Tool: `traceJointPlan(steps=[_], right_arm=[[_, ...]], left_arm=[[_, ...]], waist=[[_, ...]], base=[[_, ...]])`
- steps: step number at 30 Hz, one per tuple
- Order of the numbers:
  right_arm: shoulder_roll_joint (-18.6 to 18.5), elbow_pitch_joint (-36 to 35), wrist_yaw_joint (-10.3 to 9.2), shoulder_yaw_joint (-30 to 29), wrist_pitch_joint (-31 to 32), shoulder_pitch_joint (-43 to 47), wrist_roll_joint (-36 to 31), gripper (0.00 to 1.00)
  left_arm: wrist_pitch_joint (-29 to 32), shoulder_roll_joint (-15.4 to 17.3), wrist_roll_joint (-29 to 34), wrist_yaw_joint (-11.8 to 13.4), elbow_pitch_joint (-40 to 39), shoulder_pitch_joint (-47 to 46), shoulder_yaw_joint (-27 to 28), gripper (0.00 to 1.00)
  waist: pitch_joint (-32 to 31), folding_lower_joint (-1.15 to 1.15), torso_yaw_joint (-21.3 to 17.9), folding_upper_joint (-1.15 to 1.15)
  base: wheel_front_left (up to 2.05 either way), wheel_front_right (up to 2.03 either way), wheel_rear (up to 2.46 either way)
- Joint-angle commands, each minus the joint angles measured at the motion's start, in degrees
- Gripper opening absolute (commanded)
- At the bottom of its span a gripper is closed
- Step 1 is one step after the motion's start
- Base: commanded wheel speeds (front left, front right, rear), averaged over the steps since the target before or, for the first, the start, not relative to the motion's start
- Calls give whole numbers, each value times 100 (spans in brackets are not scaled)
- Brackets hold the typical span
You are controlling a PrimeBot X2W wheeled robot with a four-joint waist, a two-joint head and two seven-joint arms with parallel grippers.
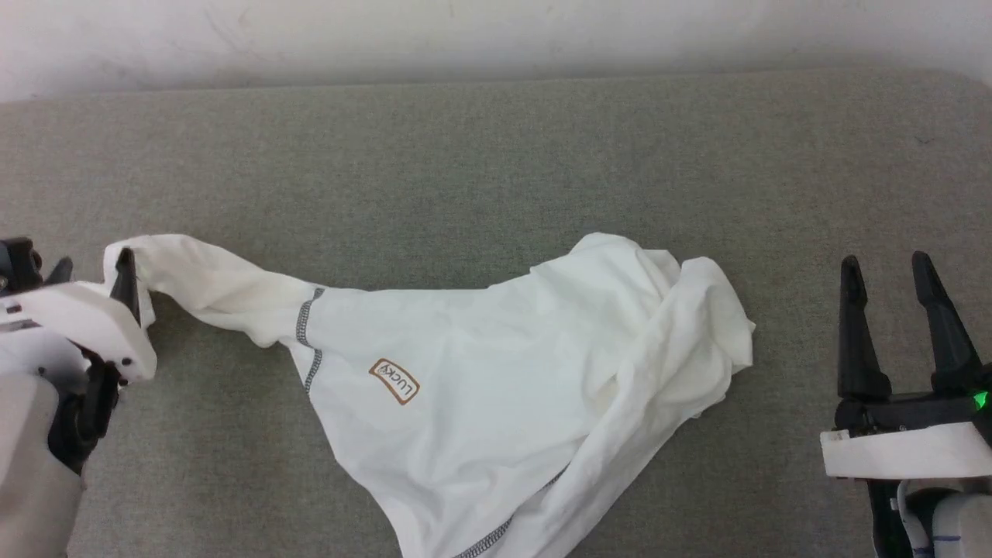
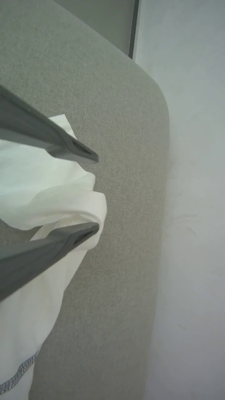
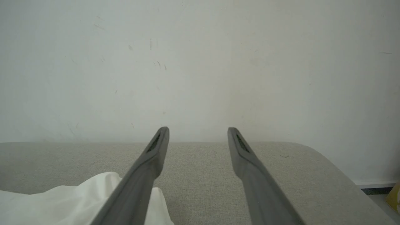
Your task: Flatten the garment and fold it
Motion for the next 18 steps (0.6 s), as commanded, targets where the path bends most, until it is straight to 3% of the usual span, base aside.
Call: traceJointPlan(steps=[1, 5, 10, 15, 18], right_arm=[[13, 24, -4, -12, -20, -47, -11, 100], [13, 82, -4, -27, -23, 18, 45, 100], [13, 143, -4, -42, -26, 136, 133, 100], [13, 157, -4, -72, -29, 175, 174, 100], [13, 128, -4, -110, -30, 185, 188, 100]], left_arm=[[-97, 40, 29, -59, -73, -186, 30, 100], [-139, 201, 180, -107, -571, -433, -5, 100], [134, 277, 365, -7, -1794, -414, -234, 100], [706, 158, 460, 298, -3243, 181, -735, 100], [1059, 91, 540, 430, -3699, 699, -1199, 100]], waist=[[-99, 0, 61, 0], [-305, 0, 158, 0], [-507, 0, 279, 0], [-540, 0, 337, 0], [-510, 0, 338, 0]], base=[[0, 0, 0], [0, 0, 0], [0, 0, 0], [0, 0, 0], [0, 0, 0]])
